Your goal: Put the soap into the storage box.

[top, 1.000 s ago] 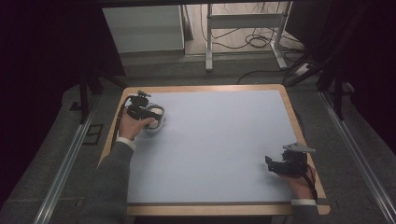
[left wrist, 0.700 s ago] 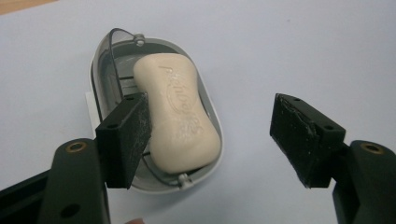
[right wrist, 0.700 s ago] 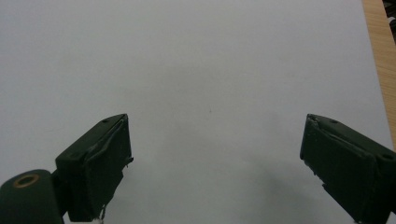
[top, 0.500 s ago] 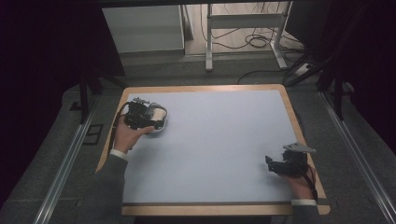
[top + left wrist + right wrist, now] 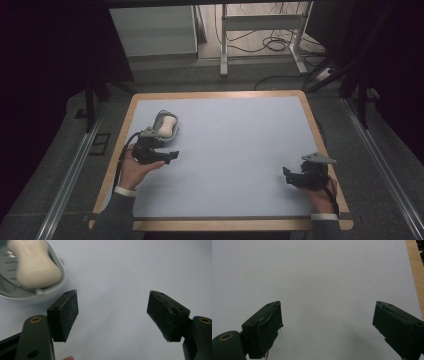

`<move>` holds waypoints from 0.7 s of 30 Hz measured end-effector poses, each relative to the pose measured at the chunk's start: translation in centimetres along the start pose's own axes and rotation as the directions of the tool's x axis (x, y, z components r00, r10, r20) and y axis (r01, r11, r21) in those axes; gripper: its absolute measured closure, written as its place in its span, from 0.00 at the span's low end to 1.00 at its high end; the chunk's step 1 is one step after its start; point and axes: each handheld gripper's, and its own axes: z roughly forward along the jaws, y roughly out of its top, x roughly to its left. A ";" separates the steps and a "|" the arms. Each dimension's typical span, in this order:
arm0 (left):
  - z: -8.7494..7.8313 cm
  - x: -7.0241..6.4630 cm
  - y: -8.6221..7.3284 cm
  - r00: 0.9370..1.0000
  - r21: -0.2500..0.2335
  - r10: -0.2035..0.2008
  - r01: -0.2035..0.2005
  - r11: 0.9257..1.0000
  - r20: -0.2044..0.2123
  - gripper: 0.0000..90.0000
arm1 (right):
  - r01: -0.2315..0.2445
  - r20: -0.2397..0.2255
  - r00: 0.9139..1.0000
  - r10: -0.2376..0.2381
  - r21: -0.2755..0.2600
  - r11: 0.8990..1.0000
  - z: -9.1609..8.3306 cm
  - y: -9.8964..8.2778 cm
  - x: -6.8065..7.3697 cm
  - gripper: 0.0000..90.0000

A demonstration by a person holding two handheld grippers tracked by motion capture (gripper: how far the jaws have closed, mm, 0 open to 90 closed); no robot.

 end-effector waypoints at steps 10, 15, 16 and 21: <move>0.3 -0.8 -3.7 1.000 0.001 -0.023 0.023 1.000 -0.006 0.28 | 0.021 0.000 1.000 -0.021 -0.011 1.000 0.0 0.1 0.3 0.09; 0.4 -0.5 -5.2 0.999 0.010 -0.044 0.044 0.999 -0.010 0.27 | 0.033 0.001 0.999 -0.033 -0.015 0.999 0.0 0.2 0.5 0.09; 0.4 -0.3 -5.4 0.999 0.012 -0.047 0.047 0.999 -0.023 0.27 | 0.036 0.001 0.999 -0.036 -0.015 0.999 0.1 0.2 0.5 0.09; 0.2 0.4 -5.7 0.997 0.002 -0.064 0.064 0.998 -0.036 0.28 | 0.042 0.004 0.999 -0.042 -0.017 0.999 0.2 0.2 0.5 0.09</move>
